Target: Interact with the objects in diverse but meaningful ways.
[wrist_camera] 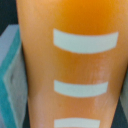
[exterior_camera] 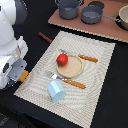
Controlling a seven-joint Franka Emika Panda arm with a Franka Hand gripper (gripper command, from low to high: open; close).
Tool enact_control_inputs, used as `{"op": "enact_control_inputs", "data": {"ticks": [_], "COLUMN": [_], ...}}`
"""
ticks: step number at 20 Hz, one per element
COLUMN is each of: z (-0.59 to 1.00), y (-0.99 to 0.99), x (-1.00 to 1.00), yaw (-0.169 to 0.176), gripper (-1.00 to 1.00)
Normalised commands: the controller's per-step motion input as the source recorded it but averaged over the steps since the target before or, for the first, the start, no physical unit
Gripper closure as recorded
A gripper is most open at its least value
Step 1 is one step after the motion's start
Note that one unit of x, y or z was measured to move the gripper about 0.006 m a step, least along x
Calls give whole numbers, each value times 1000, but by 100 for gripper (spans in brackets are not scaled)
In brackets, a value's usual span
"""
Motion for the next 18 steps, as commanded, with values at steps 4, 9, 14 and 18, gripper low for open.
{"op": "enact_control_inputs", "data": {"ticks": [4, 9, 14, 18], "z": [1000, 1000, 997, 909], "y": [-62, -18, 158, 101], "x": [-33, 478, 967, 1000], "yaw": [-5, -31, -4, 0], "gripper": [100, 100, 100, 100]}}
